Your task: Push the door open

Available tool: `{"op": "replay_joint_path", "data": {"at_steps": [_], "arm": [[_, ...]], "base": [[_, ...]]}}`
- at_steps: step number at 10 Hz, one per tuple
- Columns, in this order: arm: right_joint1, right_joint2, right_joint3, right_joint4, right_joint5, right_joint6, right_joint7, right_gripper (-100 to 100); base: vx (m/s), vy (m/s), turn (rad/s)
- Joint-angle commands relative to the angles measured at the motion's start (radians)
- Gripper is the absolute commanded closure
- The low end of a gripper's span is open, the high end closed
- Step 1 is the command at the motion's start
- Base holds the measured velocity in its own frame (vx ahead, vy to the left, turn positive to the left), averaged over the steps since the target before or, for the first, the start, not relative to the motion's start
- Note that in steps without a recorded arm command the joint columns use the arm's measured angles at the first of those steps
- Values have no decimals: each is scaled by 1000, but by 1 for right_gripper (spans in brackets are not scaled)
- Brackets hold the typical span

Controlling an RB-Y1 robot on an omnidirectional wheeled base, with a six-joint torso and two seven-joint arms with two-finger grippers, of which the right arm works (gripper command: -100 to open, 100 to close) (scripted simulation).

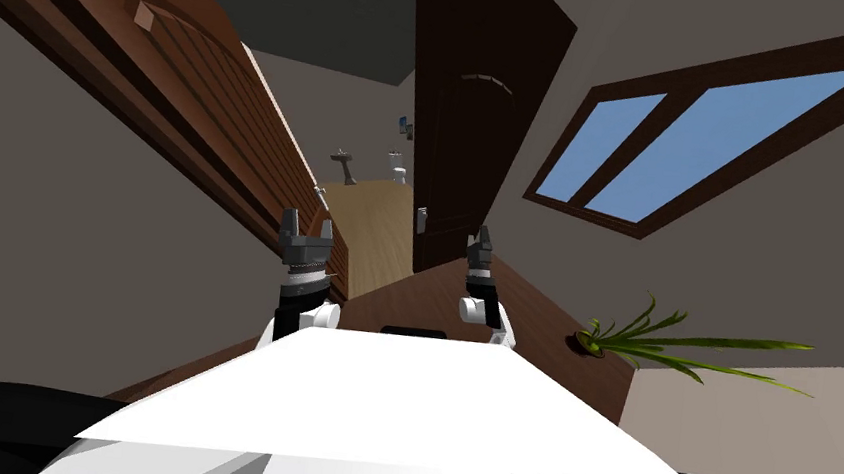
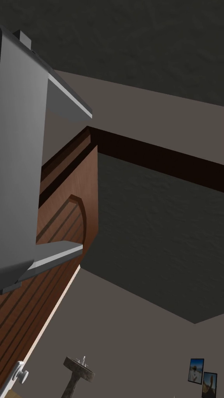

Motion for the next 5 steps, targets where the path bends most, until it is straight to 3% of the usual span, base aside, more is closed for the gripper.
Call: {"op": "replay_joint_path", "data": {"at_steps": [1, 2, 3, 4, 5], "arm": [[-20, -2, -1, 44, 0, -3, -3, -100], [-51, -5, 2, 75, 0, -4, -9, -100], [-51, -5, 2, 97, 0, -4, -9, -100], [-83, -8, 5, 130, 1, -5, -14, -100], [-83, -8, 5, 152, 1, -5, -14, -100]], "base": [[40, -36, 27], [57, -37, 47], [40, -33, 29], [46, -43, 51], [44, -40, 35]]}}
